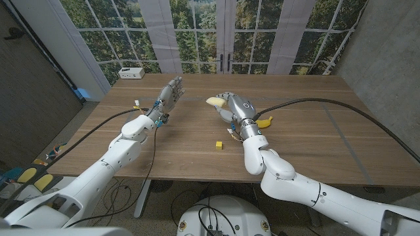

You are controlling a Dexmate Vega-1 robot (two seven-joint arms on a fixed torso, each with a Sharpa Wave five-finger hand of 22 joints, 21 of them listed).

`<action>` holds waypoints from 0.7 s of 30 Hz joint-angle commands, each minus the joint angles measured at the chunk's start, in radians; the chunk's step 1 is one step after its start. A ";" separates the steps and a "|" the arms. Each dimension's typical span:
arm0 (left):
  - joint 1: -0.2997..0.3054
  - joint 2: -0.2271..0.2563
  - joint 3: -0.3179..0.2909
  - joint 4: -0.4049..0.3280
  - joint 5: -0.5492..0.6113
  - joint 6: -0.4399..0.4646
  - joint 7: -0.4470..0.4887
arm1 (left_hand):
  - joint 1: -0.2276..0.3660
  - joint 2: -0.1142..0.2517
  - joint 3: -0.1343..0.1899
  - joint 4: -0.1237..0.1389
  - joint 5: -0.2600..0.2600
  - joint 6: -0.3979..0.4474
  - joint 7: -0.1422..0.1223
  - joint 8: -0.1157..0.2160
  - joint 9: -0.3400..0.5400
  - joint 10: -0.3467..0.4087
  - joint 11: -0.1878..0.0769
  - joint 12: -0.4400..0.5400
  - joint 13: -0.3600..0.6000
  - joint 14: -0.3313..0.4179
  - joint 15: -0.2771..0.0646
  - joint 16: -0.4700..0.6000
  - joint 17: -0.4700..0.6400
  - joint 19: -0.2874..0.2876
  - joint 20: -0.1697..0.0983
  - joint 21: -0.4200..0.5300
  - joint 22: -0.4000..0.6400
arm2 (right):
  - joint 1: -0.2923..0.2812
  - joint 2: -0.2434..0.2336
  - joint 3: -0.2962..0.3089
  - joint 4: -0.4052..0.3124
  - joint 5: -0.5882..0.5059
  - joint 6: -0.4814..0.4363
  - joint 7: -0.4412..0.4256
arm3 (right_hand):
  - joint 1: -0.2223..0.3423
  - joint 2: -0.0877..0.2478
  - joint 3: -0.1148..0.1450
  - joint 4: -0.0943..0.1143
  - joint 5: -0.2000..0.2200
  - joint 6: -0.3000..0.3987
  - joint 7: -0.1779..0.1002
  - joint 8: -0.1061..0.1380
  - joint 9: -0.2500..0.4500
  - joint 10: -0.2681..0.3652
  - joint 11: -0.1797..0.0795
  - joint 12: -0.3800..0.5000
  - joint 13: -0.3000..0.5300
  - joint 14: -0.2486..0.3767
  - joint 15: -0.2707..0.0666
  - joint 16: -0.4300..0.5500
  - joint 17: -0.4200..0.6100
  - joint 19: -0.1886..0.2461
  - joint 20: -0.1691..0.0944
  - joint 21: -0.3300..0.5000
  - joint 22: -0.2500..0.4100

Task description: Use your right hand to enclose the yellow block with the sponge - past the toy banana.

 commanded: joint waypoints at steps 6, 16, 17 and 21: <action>0.001 0.003 0.013 -0.032 0.008 0.020 0.014 | 0.007 0.000 0.000 -0.005 -0.004 -0.003 -0.006 0.000 0.004 -0.022 0.003 -0.004 0.003 -0.067 0.001 0.003 0.003 0.006 0.002 -0.004 0.005 | -0.147 -0.111 0.149 -0.038 -0.096 0.329 0.101 | 0.007 -0.002 -0.003 0.004 0.002 0.018 0.001 -0.008 0.004 0.015 -0.001 -0.002 0.003 0.014 -0.115 -0.003 -0.001 0.007 -0.005 -0.002 0.003; 0.006 -0.001 0.015 -0.041 0.011 0.009 0.018 | 0.007 0.001 -0.001 -0.005 -0.005 -0.003 -0.005 0.000 0.004 -0.023 0.005 -0.004 0.003 -0.068 0.001 0.003 0.003 0.005 0.002 -0.005 0.005 | -0.212 -0.121 0.202 -0.039 -0.143 0.423 0.124 | 0.009 -0.003 -0.004 0.003 0.003 0.031 0.002 -0.009 0.004 0.028 -0.002 -0.001 0.003 0.019 -0.115 -0.005 -0.003 0.006 -0.006 -0.004 0.003; 0.008 -0.001 0.015 -0.041 0.010 0.008 0.016 | 0.007 0.001 -0.001 -0.005 -0.005 -0.003 -0.004 0.000 0.004 -0.023 0.003 -0.004 0.003 -0.068 0.001 0.003 0.003 0.005 0.002 -0.005 0.005 | -0.217 -0.121 0.206 -0.037 -0.145 0.434 0.125 | 0.010 -0.003 -0.004 0.003 0.003 0.031 0.002 -0.009 0.004 0.030 -0.001 -0.001 0.003 0.020 -0.115 -0.005 -0.003 0.007 -0.005 -0.003 0.003; 0.014 0.001 0.013 -0.048 0.009 0.008 0.020 | 0.007 0.001 -0.001 -0.005 -0.005 -0.003 -0.004 0.000 0.004 -0.024 -0.001 -0.004 0.003 -0.067 0.002 0.003 0.003 0.006 0.001 -0.004 0.005 | -0.236 -0.120 0.218 -0.039 -0.159 0.458 0.144 | 0.010 -0.003 -0.004 0.003 0.004 0.033 0.002 -0.011 0.004 0.031 -0.002 -0.002 0.003 0.024 -0.115 -0.005 -0.004 0.005 -0.007 -0.005 0.003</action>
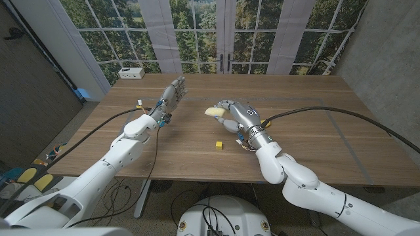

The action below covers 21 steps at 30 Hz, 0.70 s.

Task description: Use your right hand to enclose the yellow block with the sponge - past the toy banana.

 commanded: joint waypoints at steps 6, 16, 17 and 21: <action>0.020 0.005 -0.001 -0.026 0.003 -0.008 0.011 | 0.006 0.001 -0.002 -0.005 0.000 -0.003 -0.005 0.000 0.004 -0.023 0.001 -0.004 0.003 -0.067 0.001 0.004 0.003 0.005 0.002 -0.005 0.005 | -0.097 -0.004 0.069 -0.008 -0.069 0.119 0.068 | 0.010 -0.002 -0.004 0.003 0.004 0.017 0.002 -0.004 0.003 0.015 0.000 -0.003 0.003 0.014 -0.120 -0.002 -0.001 0.004 -0.009 -0.002 0.002; 0.028 0.013 -0.003 -0.041 0.004 -0.006 0.014 | 0.006 0.001 -0.002 -0.005 0.000 -0.004 -0.005 0.000 0.004 -0.023 0.000 -0.004 0.003 -0.067 0.001 0.003 0.003 0.006 0.002 -0.004 0.005 | -0.133 0.013 0.083 -0.004 -0.098 0.135 0.085 | 0.008 -0.001 -0.007 0.006 0.004 0.025 0.004 -0.007 0.003 0.017 -0.008 -0.006 0.003 0.014 -0.122 -0.005 -0.002 0.000 -0.010 -0.006 0.002; 0.029 0.013 -0.004 -0.042 0.002 -0.005 0.013 | 0.006 0.001 -0.002 -0.005 0.000 -0.005 -0.005 -0.001 0.004 -0.023 0.000 -0.004 0.003 -0.067 0.002 0.003 0.003 0.006 0.002 -0.005 0.005 | -0.135 0.014 0.083 -0.003 -0.100 0.137 0.087 | 0.008 -0.002 -0.007 0.006 0.004 0.025 0.004 -0.008 0.003 0.018 -0.007 -0.006 0.003 0.015 -0.121 -0.005 -0.002 0.001 -0.010 -0.005 0.002; 0.032 0.013 -0.004 -0.044 -0.002 -0.008 0.009 | 0.006 0.001 -0.002 -0.006 0.000 -0.005 -0.006 0.000 0.004 -0.023 -0.004 -0.004 0.003 -0.067 0.001 0.003 0.003 0.005 0.002 -0.005 0.005 | -0.142 0.021 0.081 0.002 -0.105 0.142 0.102 | 0.008 -0.001 -0.008 0.007 0.004 0.030 0.005 -0.008 0.003 0.020 -0.003 -0.007 0.003 0.017 -0.121 -0.005 -0.002 0.000 -0.009 -0.006 0.002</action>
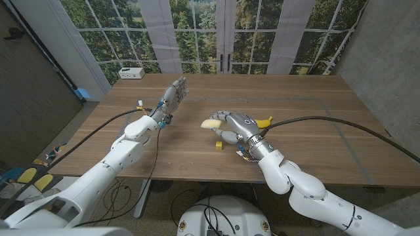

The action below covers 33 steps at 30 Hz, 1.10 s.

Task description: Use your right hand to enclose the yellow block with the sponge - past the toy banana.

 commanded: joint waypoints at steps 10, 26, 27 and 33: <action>0.022 0.013 -0.004 -0.036 0.002 0.001 0.011 | 0.007 0.002 -0.003 -0.006 0.000 -0.004 -0.005 0.000 0.004 -0.021 0.000 -0.003 0.003 -0.067 0.001 0.003 0.003 0.006 0.001 -0.005 0.005 | -0.051 0.039 0.015 0.033 -0.018 0.022 0.039 | 0.007 -0.001 -0.004 0.002 0.005 0.018 0.002 -0.003 0.004 0.010 0.002 -0.004 0.003 0.009 -0.117 -0.004 0.002 0.000 -0.007 -0.004 0.002; 0.034 0.023 -0.003 -0.067 0.010 0.013 0.029 | 0.008 0.003 -0.003 -0.007 0.000 -0.003 -0.005 0.000 0.004 -0.022 -0.003 -0.004 0.003 -0.066 0.001 0.004 0.003 0.006 0.002 -0.005 0.005 | -0.057 0.049 0.015 0.068 0.011 0.004 0.053 | 0.010 -0.001 -0.007 0.001 0.005 0.024 0.005 -0.007 0.004 0.015 0.005 -0.007 0.003 0.011 -0.115 -0.006 0.002 0.001 -0.006 -0.006 0.002; 0.033 0.023 -0.003 -0.066 0.012 0.011 0.030 | 0.008 0.003 -0.003 -0.007 0.000 -0.003 -0.005 0.000 0.004 -0.021 -0.003 -0.003 0.003 -0.066 0.001 0.004 0.003 0.007 0.001 -0.005 0.005 | -0.058 0.047 0.017 0.067 0.017 0.004 0.056 | 0.009 -0.001 -0.007 0.002 0.005 0.024 0.004 -0.008 0.004 0.014 0.005 -0.008 0.003 0.010 -0.116 -0.006 0.002 0.000 -0.007 -0.007 0.002; 0.027 0.017 0.002 -0.060 0.012 0.011 0.025 | 0.008 0.003 -0.003 -0.008 0.000 -0.004 -0.005 0.000 0.004 -0.024 -0.003 -0.004 0.003 -0.066 0.001 0.004 0.003 0.006 0.002 -0.005 0.005 | -0.065 0.043 0.015 0.061 0.024 -0.006 0.064 | 0.009 0.000 -0.008 0.003 0.005 0.023 0.006 -0.010 0.004 0.014 0.005 -0.010 0.003 0.010 -0.113 -0.007 0.003 0.001 -0.006 -0.007 0.002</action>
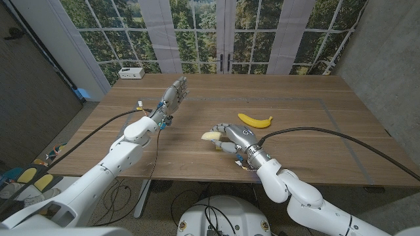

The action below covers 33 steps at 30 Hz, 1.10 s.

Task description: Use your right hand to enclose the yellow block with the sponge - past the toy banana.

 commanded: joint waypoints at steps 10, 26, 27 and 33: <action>-0.005 -0.007 0.006 0.008 -0.002 -0.001 -0.007 | 0.008 0.003 -0.001 -0.006 0.000 -0.004 -0.005 0.000 0.004 -0.024 0.000 -0.004 0.003 -0.066 0.001 0.003 0.003 0.006 0.002 -0.005 0.005 | -0.002 0.011 -0.015 0.012 0.018 -0.042 0.034 | 0.008 0.001 -0.007 0.001 0.005 -0.005 -0.001 -0.010 0.004 0.003 -0.001 -0.009 0.003 0.003 -0.113 -0.006 0.004 -0.001 -0.006 -0.002 0.002; -0.018 -0.009 0.006 0.032 -0.002 -0.005 -0.020 | 0.009 0.004 -0.002 -0.006 0.000 -0.005 -0.006 0.000 0.004 -0.024 0.001 -0.004 0.003 -0.068 0.002 0.003 0.003 0.006 0.003 -0.005 0.005 | 0.025 0.022 -0.044 0.014 0.011 -0.135 0.109 | -0.025 -0.024 -0.039 0.015 0.004 -0.059 0.001 -0.033 0.006 -0.046 0.006 -0.031 0.004 -0.044 -0.100 -0.028 0.007 -0.030 0.013 -0.019 0.002; -0.019 -0.011 0.005 0.035 -0.004 -0.008 -0.022 | 0.009 0.004 -0.002 -0.006 0.000 -0.005 -0.005 0.000 0.004 -0.023 0.002 -0.004 0.003 -0.068 0.001 0.003 0.003 0.006 0.004 -0.005 0.005 | 0.025 0.021 -0.043 0.012 0.012 -0.139 0.111 | -0.026 -0.025 -0.040 0.015 0.004 -0.062 0.001 -0.034 0.006 -0.047 0.005 -0.031 0.004 -0.045 -0.099 -0.028 0.007 -0.032 0.016 -0.020 0.002; -0.027 -0.015 0.007 0.046 -0.005 -0.007 -0.027 | 0.009 0.004 -0.002 -0.007 0.000 -0.004 -0.006 0.000 0.004 -0.024 -0.002 -0.004 0.003 -0.068 0.002 0.003 0.003 0.006 0.004 -0.005 0.005 | 0.024 0.000 -0.041 -0.001 0.017 -0.157 0.129 | -0.049 -0.046 -0.060 0.022 0.004 -0.072 0.003 -0.035 0.006 -0.053 0.009 -0.033 0.005 -0.044 -0.091 -0.030 0.005 -0.029 0.028 -0.021 0.002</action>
